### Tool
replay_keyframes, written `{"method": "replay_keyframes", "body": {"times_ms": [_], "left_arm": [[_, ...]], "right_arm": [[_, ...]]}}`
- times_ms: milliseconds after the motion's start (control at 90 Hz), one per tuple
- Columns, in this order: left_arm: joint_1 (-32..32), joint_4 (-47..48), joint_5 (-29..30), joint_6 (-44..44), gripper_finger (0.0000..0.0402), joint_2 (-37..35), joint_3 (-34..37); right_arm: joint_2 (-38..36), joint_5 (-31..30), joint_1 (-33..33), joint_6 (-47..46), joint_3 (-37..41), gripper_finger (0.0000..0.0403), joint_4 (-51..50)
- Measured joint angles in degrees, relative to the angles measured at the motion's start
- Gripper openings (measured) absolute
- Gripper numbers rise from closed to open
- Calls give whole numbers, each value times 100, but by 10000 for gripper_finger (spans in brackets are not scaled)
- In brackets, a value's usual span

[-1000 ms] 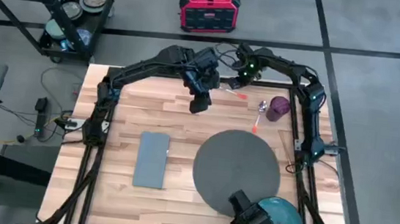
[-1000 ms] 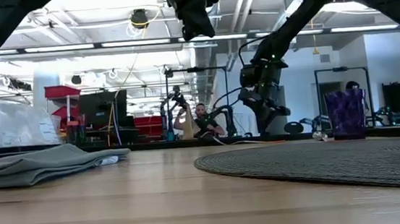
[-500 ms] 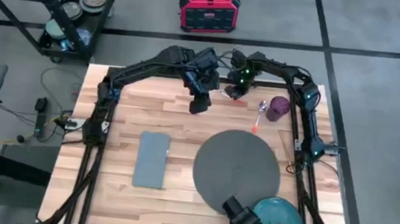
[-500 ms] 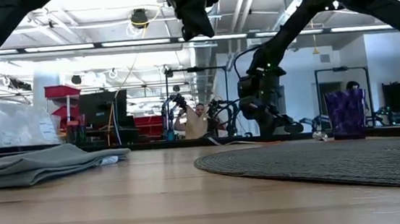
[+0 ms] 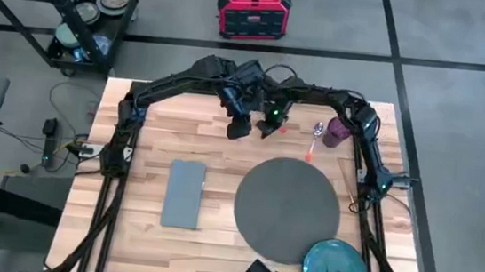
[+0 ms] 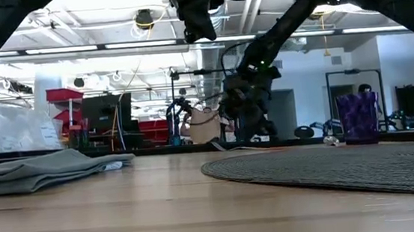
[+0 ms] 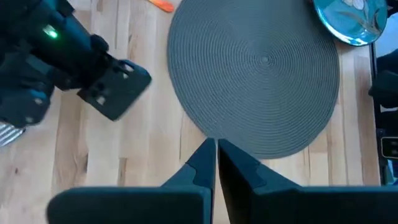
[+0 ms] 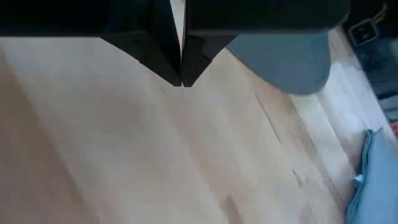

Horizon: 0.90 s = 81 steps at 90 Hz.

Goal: Set table place
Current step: Put the orange fork on the the gray table napkin

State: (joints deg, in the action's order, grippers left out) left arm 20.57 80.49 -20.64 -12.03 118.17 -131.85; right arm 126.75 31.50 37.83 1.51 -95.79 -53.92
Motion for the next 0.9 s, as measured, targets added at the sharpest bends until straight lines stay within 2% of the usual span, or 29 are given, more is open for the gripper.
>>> {"method": "replay_keyframes", "body": {"times_ms": [289, 500, 778, 900], "left_arm": [[-170, 9, -2, -57, 0, 0, 0], [-176, 15, 0, -79, 0, 2, 0], [-176, 222, 0, -79, 0, 4, 0], [-178, 269, 0, -78, 0, 4, -1]], "right_arm": [[-82, -765, 696, -313, 0, 0, 276], [-82, -789, 926, -515, 135, 0, 212], [-97, -977, 634, -472, 380, 0, 122], [-97, -455, 557, -471, 503, 0, 215]]}}
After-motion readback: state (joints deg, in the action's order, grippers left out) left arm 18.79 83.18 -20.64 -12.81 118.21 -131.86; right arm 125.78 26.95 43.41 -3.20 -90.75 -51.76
